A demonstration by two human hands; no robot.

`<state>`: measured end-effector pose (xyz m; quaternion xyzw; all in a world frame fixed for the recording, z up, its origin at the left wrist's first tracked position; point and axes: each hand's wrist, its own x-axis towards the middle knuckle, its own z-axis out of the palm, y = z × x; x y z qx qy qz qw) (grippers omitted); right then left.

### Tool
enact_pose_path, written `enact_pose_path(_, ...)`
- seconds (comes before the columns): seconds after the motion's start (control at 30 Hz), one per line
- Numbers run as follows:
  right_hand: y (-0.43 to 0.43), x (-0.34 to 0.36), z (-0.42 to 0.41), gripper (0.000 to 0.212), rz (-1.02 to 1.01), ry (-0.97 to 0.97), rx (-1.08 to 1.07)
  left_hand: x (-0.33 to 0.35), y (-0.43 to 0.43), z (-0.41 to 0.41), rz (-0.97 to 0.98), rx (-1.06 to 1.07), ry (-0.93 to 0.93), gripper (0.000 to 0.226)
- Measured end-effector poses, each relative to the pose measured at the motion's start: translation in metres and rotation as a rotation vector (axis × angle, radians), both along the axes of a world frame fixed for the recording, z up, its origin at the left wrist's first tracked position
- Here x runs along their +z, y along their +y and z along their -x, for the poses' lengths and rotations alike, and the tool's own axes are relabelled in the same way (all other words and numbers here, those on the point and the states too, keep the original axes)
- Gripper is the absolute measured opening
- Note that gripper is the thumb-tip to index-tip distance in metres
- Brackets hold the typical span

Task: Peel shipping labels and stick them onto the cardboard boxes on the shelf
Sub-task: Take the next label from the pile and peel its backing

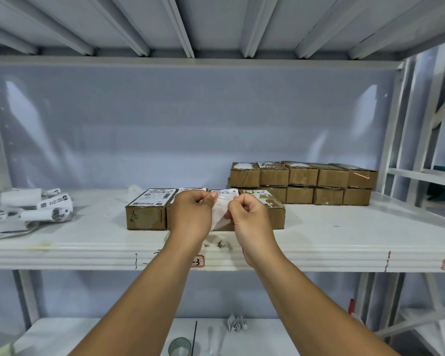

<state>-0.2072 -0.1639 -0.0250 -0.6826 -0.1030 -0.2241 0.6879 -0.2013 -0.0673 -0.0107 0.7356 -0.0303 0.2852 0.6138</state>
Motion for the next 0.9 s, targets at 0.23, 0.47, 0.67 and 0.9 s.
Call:
enact_pose_path(0.23,0.000,0.001,-0.008,0.028,-0.002,-0.137,0.041,0.001,-0.003,0.016,-0.196,-0.027,-0.162,0.020)
enact_pose_path(0.47,-0.004,0.010,-0.009,0.027,-0.078,-0.114,0.233,-0.003,-0.002,0.016,0.148,-0.241,-0.041,0.034)
enact_pose_path(0.67,-0.005,0.017,-0.012,0.022,0.147,-0.053,0.298,0.004,0.007,0.014,0.167,-0.294,-0.033,0.027)
enact_pose_path(0.9,-0.006,0.022,-0.016,0.028,0.140,-0.039,0.379,0.008,0.012,0.008,0.180,-0.286,-0.079,0.015)
